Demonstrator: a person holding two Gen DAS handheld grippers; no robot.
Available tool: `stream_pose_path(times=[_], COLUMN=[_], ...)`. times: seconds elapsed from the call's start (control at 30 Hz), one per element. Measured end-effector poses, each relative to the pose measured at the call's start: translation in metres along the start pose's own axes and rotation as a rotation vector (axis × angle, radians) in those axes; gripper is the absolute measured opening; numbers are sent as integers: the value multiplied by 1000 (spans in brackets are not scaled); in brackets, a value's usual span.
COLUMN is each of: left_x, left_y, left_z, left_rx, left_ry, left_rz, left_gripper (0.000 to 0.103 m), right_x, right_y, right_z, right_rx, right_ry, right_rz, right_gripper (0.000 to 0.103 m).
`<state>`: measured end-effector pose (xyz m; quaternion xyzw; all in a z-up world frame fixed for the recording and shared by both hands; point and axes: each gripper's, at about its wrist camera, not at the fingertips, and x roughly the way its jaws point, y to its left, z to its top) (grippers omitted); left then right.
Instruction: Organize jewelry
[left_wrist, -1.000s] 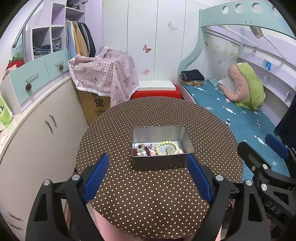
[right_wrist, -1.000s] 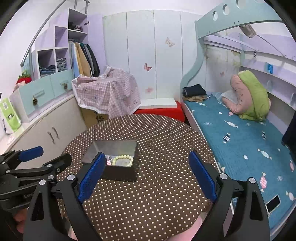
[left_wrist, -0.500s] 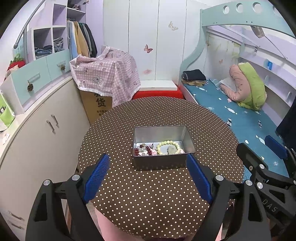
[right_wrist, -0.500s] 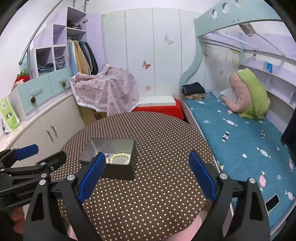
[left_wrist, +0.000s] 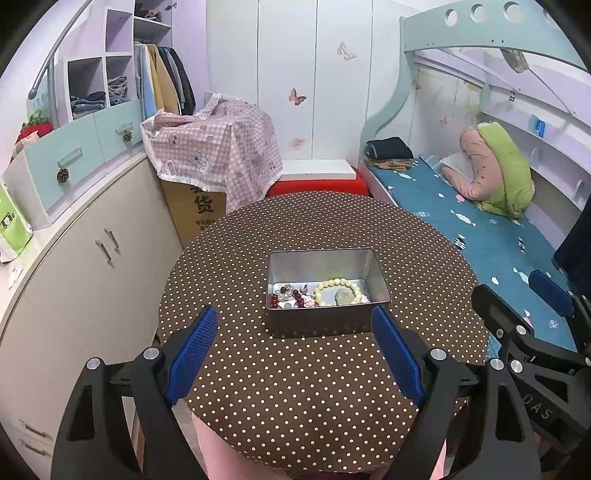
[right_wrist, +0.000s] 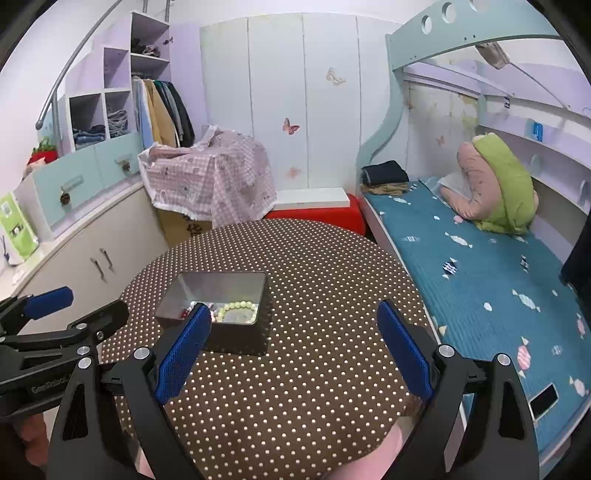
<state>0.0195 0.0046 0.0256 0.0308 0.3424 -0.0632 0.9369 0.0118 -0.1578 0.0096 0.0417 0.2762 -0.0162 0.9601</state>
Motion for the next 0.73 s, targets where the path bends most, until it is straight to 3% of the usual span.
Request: stream_pose_path(times=[0.73], left_x=[8], left_y=[6], left_z=[0], left_rx=[1], left_ry=[37], left_rz=[2], left_gripper=[82], right_x=[7], right_y=[0], right_z=[-3], right_rx=[-7], right_ry=[31], right_rz=[-2], right_gripper=[88])
